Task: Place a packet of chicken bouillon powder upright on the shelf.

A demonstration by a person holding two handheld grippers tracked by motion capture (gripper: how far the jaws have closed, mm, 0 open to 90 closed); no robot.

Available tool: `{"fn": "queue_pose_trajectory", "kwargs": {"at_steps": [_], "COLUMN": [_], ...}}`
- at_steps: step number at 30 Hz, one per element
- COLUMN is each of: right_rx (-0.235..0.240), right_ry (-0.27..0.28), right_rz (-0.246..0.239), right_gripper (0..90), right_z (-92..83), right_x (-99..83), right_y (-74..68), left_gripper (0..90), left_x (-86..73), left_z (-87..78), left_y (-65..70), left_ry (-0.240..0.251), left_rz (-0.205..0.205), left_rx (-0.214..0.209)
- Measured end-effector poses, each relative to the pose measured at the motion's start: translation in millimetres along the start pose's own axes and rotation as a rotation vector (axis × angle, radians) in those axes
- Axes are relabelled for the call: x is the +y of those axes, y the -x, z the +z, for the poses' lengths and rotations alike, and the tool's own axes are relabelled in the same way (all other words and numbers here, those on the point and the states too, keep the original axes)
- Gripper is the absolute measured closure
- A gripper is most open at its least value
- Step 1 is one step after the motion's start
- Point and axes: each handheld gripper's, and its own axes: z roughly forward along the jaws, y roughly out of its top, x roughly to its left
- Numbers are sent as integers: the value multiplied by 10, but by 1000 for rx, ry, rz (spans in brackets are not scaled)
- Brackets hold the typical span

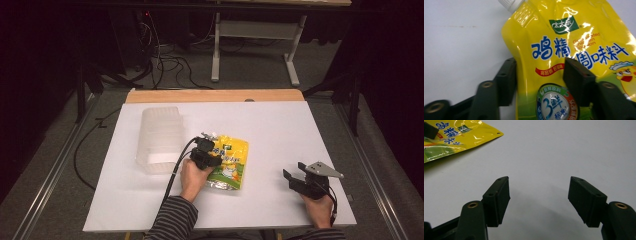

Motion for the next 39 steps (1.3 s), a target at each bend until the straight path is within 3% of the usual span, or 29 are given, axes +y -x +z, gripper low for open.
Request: {"fn": "queue_pose_trajectory", "kwargs": {"at_steps": [1,2,3,4,7,19,22,23,24,32,39], "right_rx": [0,0,0,0,0,2,4,5,3,3,4], "right_ry": [-2,-2,-3,-2,-3,1,2,5,2,0,5], "right_rz": [2,2,1,-1,0,2,-2,1,1,2,2], "right_gripper": [343,343,343,343,343,342,343,343,343,343,342], "right_z": [0,0,0,0,1,-2,-2,-2,-3,-2,-1], "right_x": [0,0,0,0,1,0,0,-1,0,0,-1], "right_y": [-4,-4,-6,-5,-6,-2,0,-2,0,-1,0], "left_gripper": [631,631,707,727,759,837,844,843,843,846,847], "left_x": [-4,-7,-7,-6,1,4,20,26,51,124,129], "left_z": [-4,-6,-6,-5,-5,-63,-148,-193,-316,-639,-844], "left_y": [9,21,29,34,11,-24,10,20,44,159,181], "left_ry": [3,5,5,4,-4,-9,27,51,99,191,246], "left_rz": [20,30,36,36,15,14,18,13,9,85,138], "left_rx": [-8,-20,-33,-41,-73,-124,-163,-188,-240,-296,-314]}}
